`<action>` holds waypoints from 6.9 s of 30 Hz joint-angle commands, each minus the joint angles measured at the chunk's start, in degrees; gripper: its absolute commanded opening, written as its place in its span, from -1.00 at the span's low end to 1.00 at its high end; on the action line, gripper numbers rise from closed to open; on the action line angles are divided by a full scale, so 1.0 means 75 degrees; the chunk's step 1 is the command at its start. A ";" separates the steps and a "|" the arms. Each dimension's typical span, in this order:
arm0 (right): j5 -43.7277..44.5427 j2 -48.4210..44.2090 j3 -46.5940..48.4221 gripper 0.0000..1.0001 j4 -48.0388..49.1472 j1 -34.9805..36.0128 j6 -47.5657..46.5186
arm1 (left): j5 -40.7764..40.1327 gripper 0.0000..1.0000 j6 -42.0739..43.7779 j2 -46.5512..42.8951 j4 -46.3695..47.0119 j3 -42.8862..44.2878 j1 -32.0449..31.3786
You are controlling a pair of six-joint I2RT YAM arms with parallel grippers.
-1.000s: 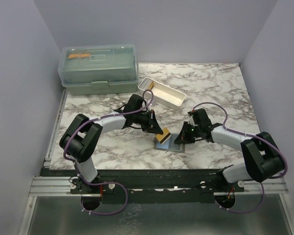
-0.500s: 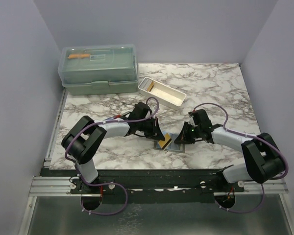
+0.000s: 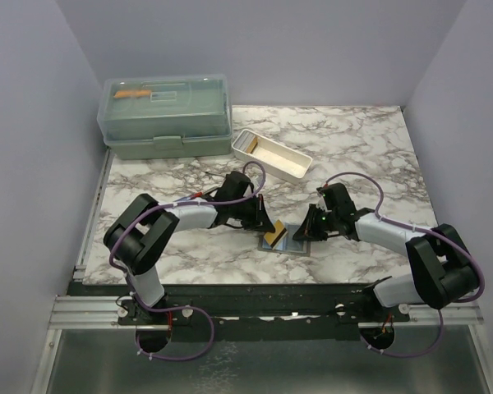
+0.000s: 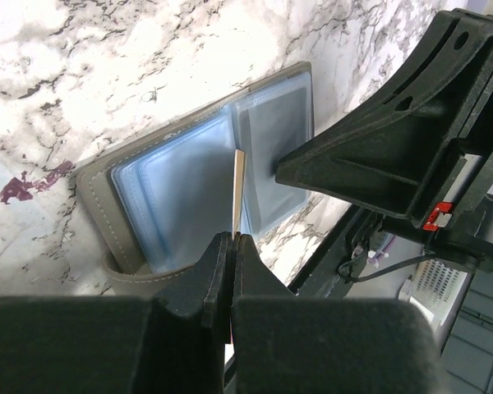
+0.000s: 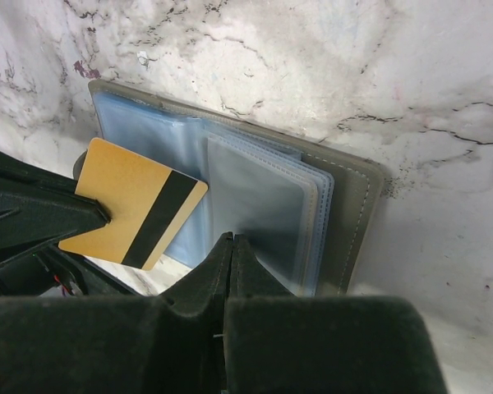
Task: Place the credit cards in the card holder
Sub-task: Insert the credit card into the card holder.
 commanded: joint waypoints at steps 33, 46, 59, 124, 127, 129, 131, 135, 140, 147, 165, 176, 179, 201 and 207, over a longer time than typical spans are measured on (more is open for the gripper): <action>0.1118 -0.0248 -0.0017 -0.82 -0.1188 -0.0023 0.0137 | -0.0868 -1.00 -0.1114 0.0913 0.1562 -0.0086 -0.0581; 0.1013 -0.0135 0.0039 -0.85 -0.1055 -0.0026 -0.0071 | -0.1111 -1.00 -0.0485 0.0941 0.2028 -0.0188 -0.0598; 0.0835 0.0011 0.0017 -0.88 -0.0915 -0.0023 -0.0216 | -0.1625 -1.00 0.1556 0.0801 0.0876 0.0320 -0.0589; 0.1963 -0.0828 0.0053 -0.31 -0.2274 0.0018 0.0423 | -0.0929 -1.00 -0.0400 0.1434 0.3199 -0.0728 -0.0377; 0.1876 -0.0745 0.0007 -0.32 -0.2103 -0.0019 0.0318 | -0.0911 -1.00 -0.0371 0.1471 0.3206 -0.0738 -0.0420; 0.1695 -0.0483 0.0006 -0.36 -0.1878 -0.0017 0.0250 | -0.0905 -1.00 -0.0381 0.1497 0.3200 -0.0746 -0.0459; 0.1514 -0.0200 0.0028 -0.50 -0.1564 -0.0017 0.0177 | -0.0941 -1.00 -0.0442 0.1488 0.3202 -0.0752 -0.0507; 0.0948 0.0043 0.0083 -0.67 -0.0965 -0.0025 0.0036 | -0.1039 -1.00 -0.0830 0.1528 0.3179 -0.0656 -0.0766; 0.1141 -0.0173 0.0164 -0.71 -0.1198 -0.0017 0.0049 | -0.1297 -0.91 -0.0827 0.1328 0.2569 -0.0600 -0.0807; 0.1196 -0.0179 0.0087 -0.73 -0.1275 -0.0020 -0.0032 | -0.1887 -0.22 0.0190 0.0859 0.0755 -0.0033 -0.0803; 0.1136 -0.0219 0.0172 -0.85 -0.1331 -0.0032 -0.0073 | -0.2229 0.25 0.0962 0.0734 -0.1367 0.1138 -0.1206; 0.1082 -0.0136 0.0261 -0.88 -0.1362 -0.0028 -0.0116 | -0.2930 0.32 0.0473 0.1518 -0.2184 0.2174 -0.2495; 0.1155 -0.0307 0.0185 -0.88 -0.1387 -0.0029 -0.0072 | -0.3538 0.44 0.0503 0.1208 -0.2475 0.2105 -0.2225; 0.0974 -0.0301 0.0200 -0.89 -0.1375 -0.0028 -0.0149 | -0.2481 0.71 0.0227 0.0946 -0.2822 0.2230 -0.2058; 0.0848 -0.0373 0.0160 -0.89 -0.1290 -0.0034 -0.0105 | -0.2626 0.75 0.0520 0.0829 -0.3059 0.2565 -0.2270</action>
